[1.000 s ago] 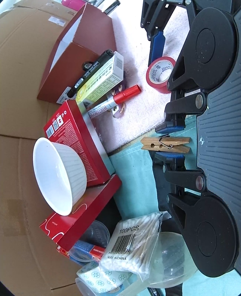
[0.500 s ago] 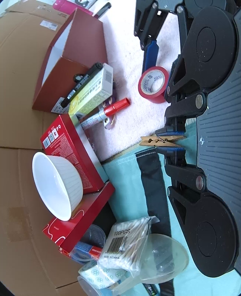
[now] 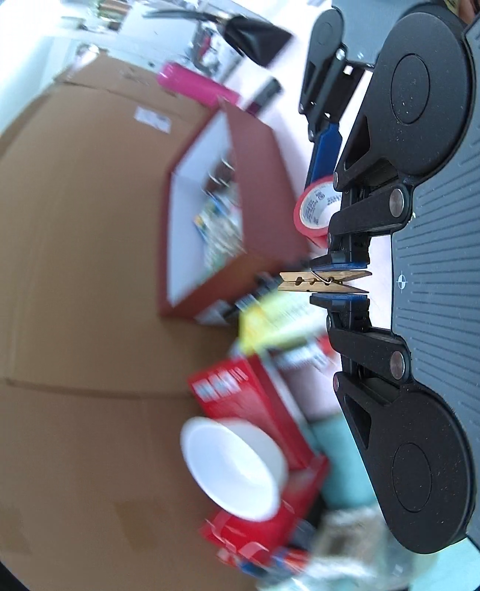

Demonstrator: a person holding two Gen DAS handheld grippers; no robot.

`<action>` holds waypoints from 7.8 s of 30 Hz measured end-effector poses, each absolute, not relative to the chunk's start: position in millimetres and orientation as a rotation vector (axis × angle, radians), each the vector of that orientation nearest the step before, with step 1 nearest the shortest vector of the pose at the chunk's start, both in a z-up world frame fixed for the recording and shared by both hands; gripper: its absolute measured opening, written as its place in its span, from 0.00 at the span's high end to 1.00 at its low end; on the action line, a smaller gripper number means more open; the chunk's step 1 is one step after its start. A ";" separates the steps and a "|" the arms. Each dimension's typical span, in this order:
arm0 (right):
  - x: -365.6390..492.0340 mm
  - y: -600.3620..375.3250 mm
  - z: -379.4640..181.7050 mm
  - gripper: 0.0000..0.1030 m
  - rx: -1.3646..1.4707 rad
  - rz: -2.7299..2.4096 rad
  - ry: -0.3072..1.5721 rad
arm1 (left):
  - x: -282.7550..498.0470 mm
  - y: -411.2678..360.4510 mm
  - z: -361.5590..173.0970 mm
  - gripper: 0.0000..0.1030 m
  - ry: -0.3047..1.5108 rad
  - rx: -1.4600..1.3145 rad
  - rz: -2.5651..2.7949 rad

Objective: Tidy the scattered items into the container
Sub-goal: 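Lift the clothespin with the left tool while the right tool grasps the red tape roll, then carry both items over the maroon box and open both tools to drop them, then withdraw the left tool and move it to the yellow medicine box, then close the left tool on the yellow medicine box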

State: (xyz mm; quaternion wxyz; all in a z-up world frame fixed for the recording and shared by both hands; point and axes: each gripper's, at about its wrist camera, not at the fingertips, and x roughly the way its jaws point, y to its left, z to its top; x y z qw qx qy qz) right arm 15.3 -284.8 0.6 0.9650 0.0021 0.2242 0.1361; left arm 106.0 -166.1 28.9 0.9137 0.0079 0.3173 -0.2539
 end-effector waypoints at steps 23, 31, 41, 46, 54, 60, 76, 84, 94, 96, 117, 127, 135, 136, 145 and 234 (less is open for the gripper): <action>147.1 -436.0 19.3 0.50 -0.159 0.028 0.537 | 235.3 -349.3 24.3 0.91 0.773 0.031 -0.588; 172.4 -442.8 3.8 0.49 -0.192 0.041 0.583 | 255.2 -361.7 6.0 0.90 0.806 0.039 -0.578; 167.8 -436.1 0.2 0.20 -0.208 -0.003 0.533 | 248.5 -353.4 11.2 0.14 0.712 0.039 -0.539; 154.0 -431.8 4.4 0.06 -0.197 -0.002 0.476 | 240.4 -344.3 13.1 0.00 0.721 0.023 -0.558; 137.6 -418.0 1.2 0.01 -0.189 -0.009 0.449 | 215.5 -334.8 12.2 0.00 0.683 0.030 -0.551; 125.1 -410.5 4.1 0.01 -0.164 -0.022 0.434 | 199.6 -325.6 18.7 0.00 0.674 0.027 -0.545; 75.9 -362.6 10.2 0.00 -0.121 0.036 0.341 | 123.6 -249.9 23.8 0.00 0.554 0.013 -0.496; 39.2 -293.8 -4.7 0.00 -0.076 0.153 0.389 | 83.8 -184.0 -2.3 0.00 0.580 -0.004 -0.438; 38.0 -225.1 -40.9 0.00 -0.072 0.223 0.497 | 76.5 -120.3 -37.8 0.00 0.653 -0.043 -0.382; 43.7 -218.9 -44.5 0.00 -0.096 0.205 0.511 | 81.8 -113.0 -42.5 0.00 0.663 -0.046 -0.382; 100.2 -253.5 -46.9 0.20 0.033 0.133 0.557 | 149.8 -139.4 -40.6 0.22 0.686 -0.131 -0.563; 110.7 -261.7 -50.7 0.32 0.070 0.207 0.587 | 173.2 -152.3 -52.9 0.33 0.762 -0.135 -0.568; 113.4 -258.1 -51.4 0.43 0.033 0.209 0.595 | 174.3 -156.0 -56.5 0.57 0.783 -0.096 -0.566; 111.7 -257.8 -50.7 0.44 0.026 0.206 0.595 | 171.2 -155.7 -56.2 0.62 0.782 -0.094 -0.571; 84.9 -245.2 -48.0 0.60 -0.032 0.290 0.597 | 138.9 -148.3 -51.7 0.65 0.767 -0.068 -0.557; 18.6 -235.7 -55.1 0.21 -0.005 0.240 0.671 | 84.6 -128.9 -64.1 0.44 0.871 -0.114 -0.580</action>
